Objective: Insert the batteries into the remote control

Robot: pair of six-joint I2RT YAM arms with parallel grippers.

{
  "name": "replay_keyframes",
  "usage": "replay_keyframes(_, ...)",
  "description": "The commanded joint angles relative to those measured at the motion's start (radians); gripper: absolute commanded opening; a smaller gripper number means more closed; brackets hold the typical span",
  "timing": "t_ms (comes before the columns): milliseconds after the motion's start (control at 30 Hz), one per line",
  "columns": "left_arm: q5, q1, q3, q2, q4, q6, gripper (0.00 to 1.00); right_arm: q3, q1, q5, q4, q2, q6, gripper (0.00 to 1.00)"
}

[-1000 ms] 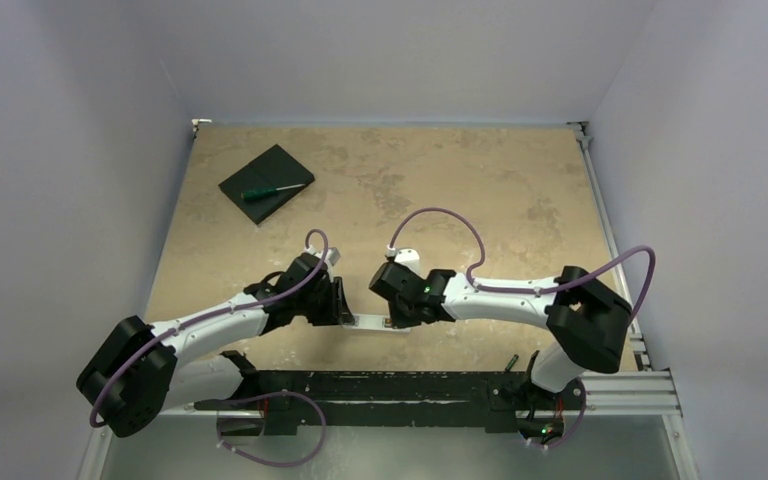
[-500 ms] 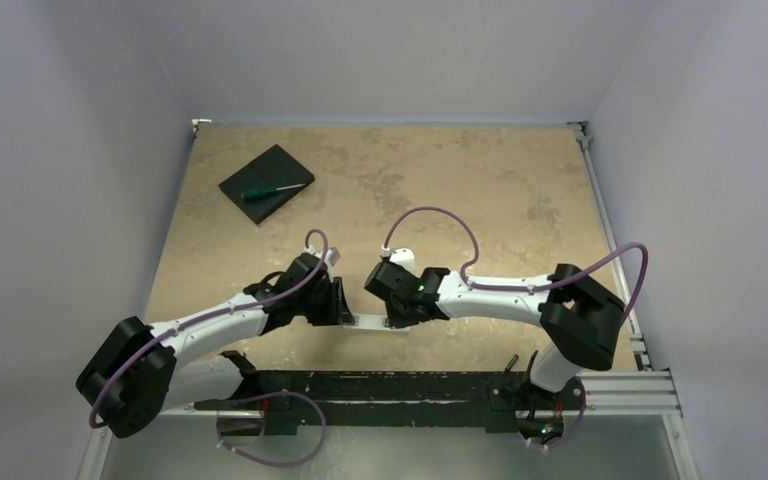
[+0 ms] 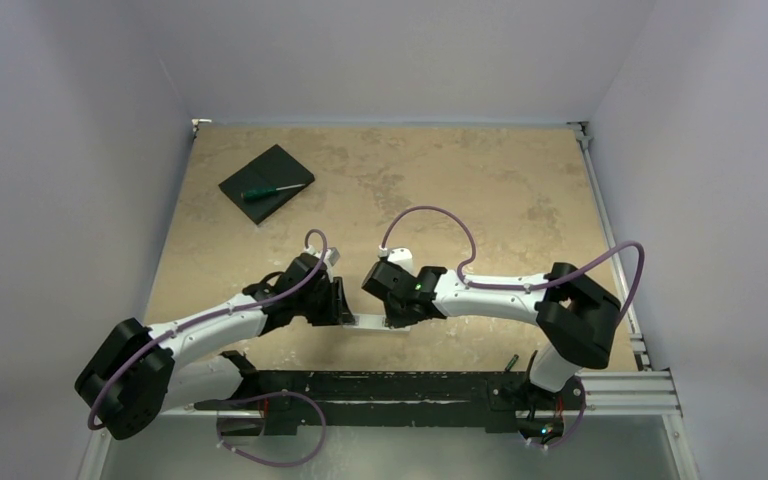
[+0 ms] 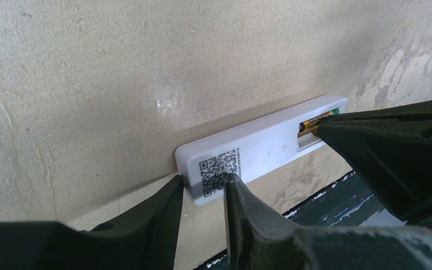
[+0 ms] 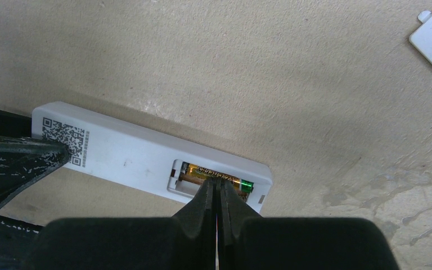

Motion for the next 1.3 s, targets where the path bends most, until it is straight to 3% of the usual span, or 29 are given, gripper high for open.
replay_keyframes(0, 0.026, -0.002, 0.021, -0.022, 0.009, 0.012, 0.33, 0.01, 0.003, 0.03, 0.045, 0.017, 0.009, 0.04)
replay_keyframes(600, -0.039, -0.002, 0.101, -0.066, -0.133, 0.044, 0.44, -0.019, 0.003, 0.116, -0.144, -0.251, 0.071, 0.34)
replay_keyframes(967, -0.026, -0.003, 0.167, -0.12, -0.226, 0.066, 0.46, -0.071, 0.003, 0.236, -0.478, -0.373, 0.371, 0.47)
replay_keyframes(1267, 0.039, -0.003, 0.171, -0.158, -0.234, 0.092, 0.47, -0.128, 0.003, 0.27, -0.785, -0.347, 0.704, 0.83)
